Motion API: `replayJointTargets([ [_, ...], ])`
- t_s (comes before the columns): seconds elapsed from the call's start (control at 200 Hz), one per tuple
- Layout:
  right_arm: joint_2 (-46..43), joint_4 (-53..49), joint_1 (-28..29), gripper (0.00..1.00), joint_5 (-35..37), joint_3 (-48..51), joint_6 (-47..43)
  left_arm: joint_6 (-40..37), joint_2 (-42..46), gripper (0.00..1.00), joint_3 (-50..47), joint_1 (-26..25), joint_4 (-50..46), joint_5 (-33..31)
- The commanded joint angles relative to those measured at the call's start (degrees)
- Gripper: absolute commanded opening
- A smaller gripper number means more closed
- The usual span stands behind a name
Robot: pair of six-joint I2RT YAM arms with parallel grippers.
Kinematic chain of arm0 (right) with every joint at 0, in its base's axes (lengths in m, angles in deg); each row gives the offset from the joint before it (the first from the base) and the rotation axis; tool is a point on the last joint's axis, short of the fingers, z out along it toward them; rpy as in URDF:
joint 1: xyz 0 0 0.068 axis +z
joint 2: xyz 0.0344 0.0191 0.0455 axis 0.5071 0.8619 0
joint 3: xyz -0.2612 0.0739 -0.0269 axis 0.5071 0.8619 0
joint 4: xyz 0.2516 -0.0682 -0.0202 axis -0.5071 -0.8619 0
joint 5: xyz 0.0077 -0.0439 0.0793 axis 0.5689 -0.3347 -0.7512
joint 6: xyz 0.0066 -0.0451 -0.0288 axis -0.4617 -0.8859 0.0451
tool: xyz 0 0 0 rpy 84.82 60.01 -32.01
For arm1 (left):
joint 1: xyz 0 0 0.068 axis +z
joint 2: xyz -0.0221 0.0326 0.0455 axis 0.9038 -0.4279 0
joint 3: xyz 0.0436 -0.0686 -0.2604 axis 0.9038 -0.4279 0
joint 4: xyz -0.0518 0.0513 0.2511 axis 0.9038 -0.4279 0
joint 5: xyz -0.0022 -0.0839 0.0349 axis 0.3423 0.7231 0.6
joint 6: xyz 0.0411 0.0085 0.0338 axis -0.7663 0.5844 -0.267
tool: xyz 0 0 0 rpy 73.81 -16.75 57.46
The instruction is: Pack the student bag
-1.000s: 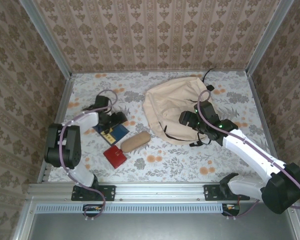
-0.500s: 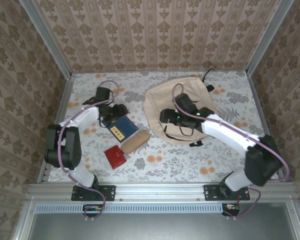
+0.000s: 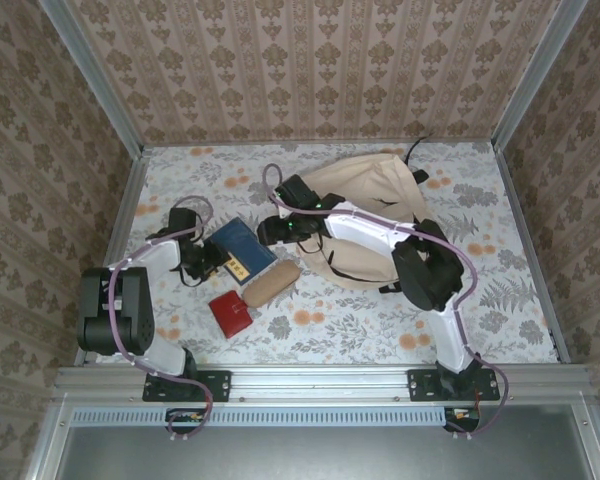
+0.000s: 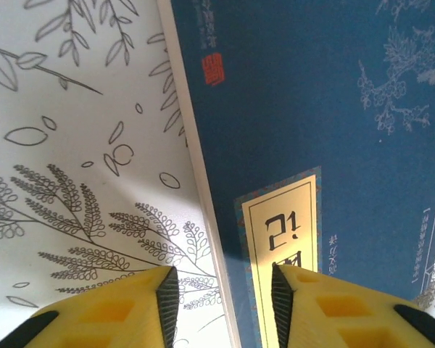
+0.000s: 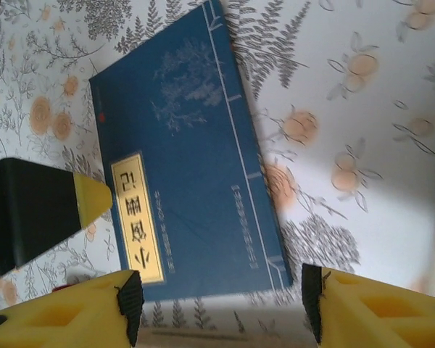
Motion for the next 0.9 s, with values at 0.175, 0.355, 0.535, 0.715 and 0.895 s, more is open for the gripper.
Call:
replayJointTargets([
  [0.175, 10.8, -5.6, 0.3, 0.59, -2.0, -9.4, -5.7, 1.9, -1.9, 0.32, -1.7, 0.0, 5.0, 5.0],
  [0.355, 14.3, -7.7, 0.3, 0.58, -1.2, -11.7, -3.5, 1.9, -3.8, 0.31, -1.7, -0.8, 5.7, 5.8],
  [0.535, 15.3, -7.7, 0.4, 0.56, -3.6, -11.3, -3.8, 2.2, -5.4, 0.31, -1.3, -2.0, 6.7, 6.5],
  [0.715, 16.7, -7.7, 0.3, 0.55, -9.5, -12.6, -4.0, 2.5, -7.3, 0.29, -0.6, -3.4, 7.8, 7.2],
  [0.895, 15.1, -7.7, 0.1, 0.53, -16.3, -13.6, -3.1, 3.0, -9.1, 0.26, 0.0, -4.7, 9.2, 8.4],
])
